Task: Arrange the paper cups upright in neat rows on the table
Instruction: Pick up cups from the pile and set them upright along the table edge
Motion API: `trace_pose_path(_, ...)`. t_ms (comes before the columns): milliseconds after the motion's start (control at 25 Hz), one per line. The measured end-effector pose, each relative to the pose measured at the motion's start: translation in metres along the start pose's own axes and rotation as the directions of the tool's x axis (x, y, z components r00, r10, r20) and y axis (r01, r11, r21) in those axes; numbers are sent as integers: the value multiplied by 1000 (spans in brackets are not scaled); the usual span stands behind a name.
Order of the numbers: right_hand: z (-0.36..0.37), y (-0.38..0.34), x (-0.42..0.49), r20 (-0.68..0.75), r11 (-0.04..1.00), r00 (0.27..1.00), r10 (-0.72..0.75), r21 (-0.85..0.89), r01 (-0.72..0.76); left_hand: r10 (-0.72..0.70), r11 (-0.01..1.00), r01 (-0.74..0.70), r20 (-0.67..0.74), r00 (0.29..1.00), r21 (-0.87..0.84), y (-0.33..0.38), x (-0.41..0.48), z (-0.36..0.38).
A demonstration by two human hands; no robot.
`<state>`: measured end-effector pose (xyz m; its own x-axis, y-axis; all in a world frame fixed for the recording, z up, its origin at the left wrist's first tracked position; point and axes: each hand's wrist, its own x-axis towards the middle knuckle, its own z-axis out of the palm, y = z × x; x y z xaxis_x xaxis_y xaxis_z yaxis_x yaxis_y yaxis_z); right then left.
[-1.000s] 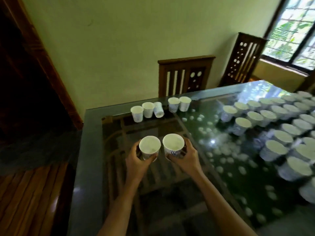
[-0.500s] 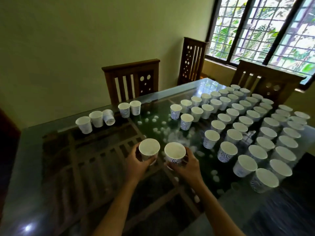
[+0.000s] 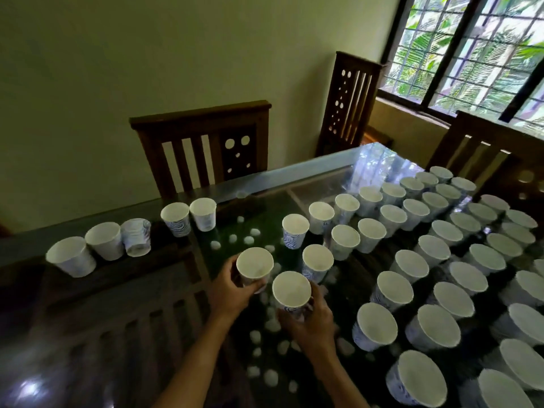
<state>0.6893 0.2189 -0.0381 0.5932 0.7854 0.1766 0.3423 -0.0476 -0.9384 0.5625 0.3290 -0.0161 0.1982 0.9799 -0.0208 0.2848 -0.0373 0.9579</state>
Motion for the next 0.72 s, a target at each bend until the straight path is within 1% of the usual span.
trace_pose_path(200,31,29,41,-53,999,998,-37,-22,36,-27,999,28,-19,999,25,-14,71,25)
trace_pose_path(280,41,36,54,-103,996,991,-82,-42,78,-15,999,15,1,1000,35,-21,96,33)
trace_pose_path(360,49,44,62,-123,993,986,-113,-49,108,14,1000,-15,35,999,20,-27,112,39)
trace_pose_path(520,50,52,64,-173,989,975,-140,-69,130,25,999,-23,85,996,-33,-33,114,50)
trace_pose_path(600,48,50,64,-200,985,967,-160,-89,144,27,999,-23,92,995,-49,-36,111,52)
trace_pose_path(720,45,48,61,-198,981,966,-166,-128,143,20,997,-14,88,996,-71,-39,106,48)
